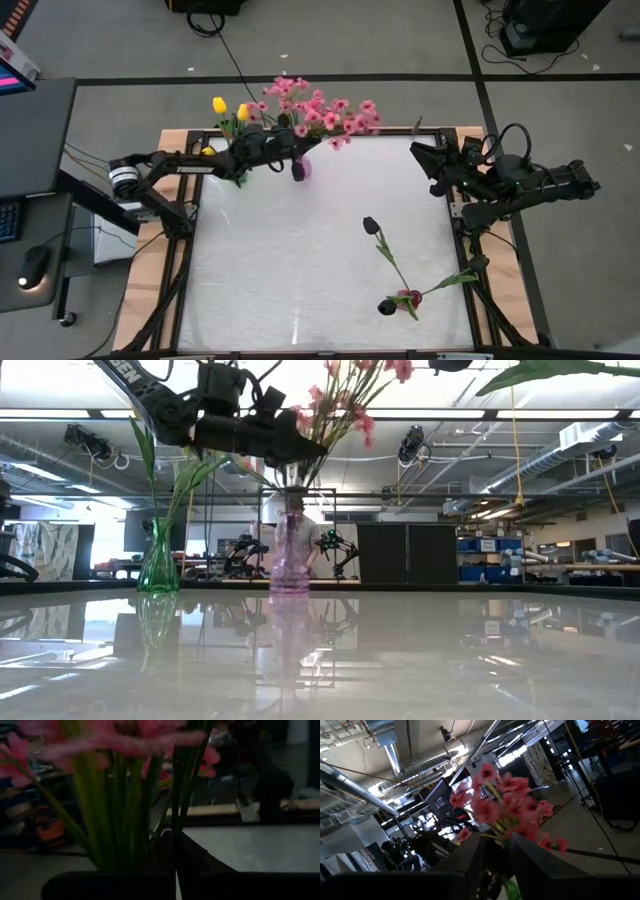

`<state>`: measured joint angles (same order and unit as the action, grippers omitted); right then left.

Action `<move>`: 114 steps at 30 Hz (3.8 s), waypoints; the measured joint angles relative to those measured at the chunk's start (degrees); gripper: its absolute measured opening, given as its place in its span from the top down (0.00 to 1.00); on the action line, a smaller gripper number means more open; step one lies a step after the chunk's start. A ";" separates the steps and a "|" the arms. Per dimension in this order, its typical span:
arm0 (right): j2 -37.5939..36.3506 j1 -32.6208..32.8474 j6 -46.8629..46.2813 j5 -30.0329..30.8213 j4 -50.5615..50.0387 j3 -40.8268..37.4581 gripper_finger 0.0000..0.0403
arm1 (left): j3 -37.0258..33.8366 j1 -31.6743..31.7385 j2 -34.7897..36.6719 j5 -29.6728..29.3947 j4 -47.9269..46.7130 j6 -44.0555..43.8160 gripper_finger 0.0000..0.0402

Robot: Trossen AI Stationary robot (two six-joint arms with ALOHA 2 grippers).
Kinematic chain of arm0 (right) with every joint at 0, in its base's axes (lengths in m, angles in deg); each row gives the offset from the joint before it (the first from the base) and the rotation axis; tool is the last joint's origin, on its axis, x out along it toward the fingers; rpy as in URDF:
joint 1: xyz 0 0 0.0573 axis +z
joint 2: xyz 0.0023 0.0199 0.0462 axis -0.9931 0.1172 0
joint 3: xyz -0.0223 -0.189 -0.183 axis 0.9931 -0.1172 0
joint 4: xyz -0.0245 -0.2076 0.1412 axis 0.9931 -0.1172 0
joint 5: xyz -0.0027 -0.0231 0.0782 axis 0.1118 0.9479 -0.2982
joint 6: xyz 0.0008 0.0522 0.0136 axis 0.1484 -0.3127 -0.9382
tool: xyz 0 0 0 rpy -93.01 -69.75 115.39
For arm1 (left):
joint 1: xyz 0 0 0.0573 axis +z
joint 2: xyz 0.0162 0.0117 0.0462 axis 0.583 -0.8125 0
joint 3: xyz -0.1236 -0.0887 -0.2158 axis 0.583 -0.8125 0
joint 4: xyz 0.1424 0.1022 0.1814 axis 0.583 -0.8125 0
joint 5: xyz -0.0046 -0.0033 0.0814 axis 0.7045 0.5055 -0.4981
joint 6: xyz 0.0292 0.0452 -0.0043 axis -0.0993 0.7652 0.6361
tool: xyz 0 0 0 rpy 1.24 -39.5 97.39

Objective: Sort flowers into vase by color
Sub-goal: Put the pink flowers into the purple vase

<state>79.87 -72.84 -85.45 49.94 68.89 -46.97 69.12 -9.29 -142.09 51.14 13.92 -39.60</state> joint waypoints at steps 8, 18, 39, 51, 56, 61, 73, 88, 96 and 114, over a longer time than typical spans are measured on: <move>0.00 0.00 0.01 0.00 0.00 0.00 0.72 | 0.00 0.09 3.53 -0.73 -7.23 1.22 0.98; 0.00 -0.02 0.00 0.00 0.00 0.00 0.72 | 0.00 -0.19 3.69 -0.60 -6.69 1.18 0.98; 0.00 -0.01 0.01 0.00 0.00 0.00 0.72 | 0.02 -0.57 7.58 -0.58 -11.99 -0.03 0.98; 0.00 -0.01 0.01 0.00 0.00 0.01 0.72 | 0.02 -0.61 7.60 -0.58 -13.70 -0.11 0.98; 0.00 -0.02 0.02 0.00 0.00 0.00 0.72 | 0.02 -0.61 7.60 -0.58 -14.43 0.10 0.98; 0.00 -0.02 0.00 0.00 0.00 0.02 0.72 | 0.02 -0.44 7.60 -0.58 -15.10 0.19 0.98; 0.00 -0.02 0.00 0.00 0.00 0.00 0.72 | 0.02 -0.42 7.58 -0.60 -15.12 0.00 0.98; 0.00 0.00 0.00 0.00 0.00 0.00 0.72 | 0.04 -0.33 11.24 -1.06 -19.13 1.23 0.98; 0.00 0.00 0.00 0.00 0.02 0.00 0.72 | 0.02 -0.59 11.99 -1.06 -19.32 1.42 0.98; 0.00 -0.01 0.01 0.00 0.00 0.01 0.72 | -0.06 -0.81 15.73 -1.01 -23.36 2.21 0.98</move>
<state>79.87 -72.84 -85.44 49.94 68.89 -46.96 69.06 -10.10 -126.36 50.12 -9.44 -37.39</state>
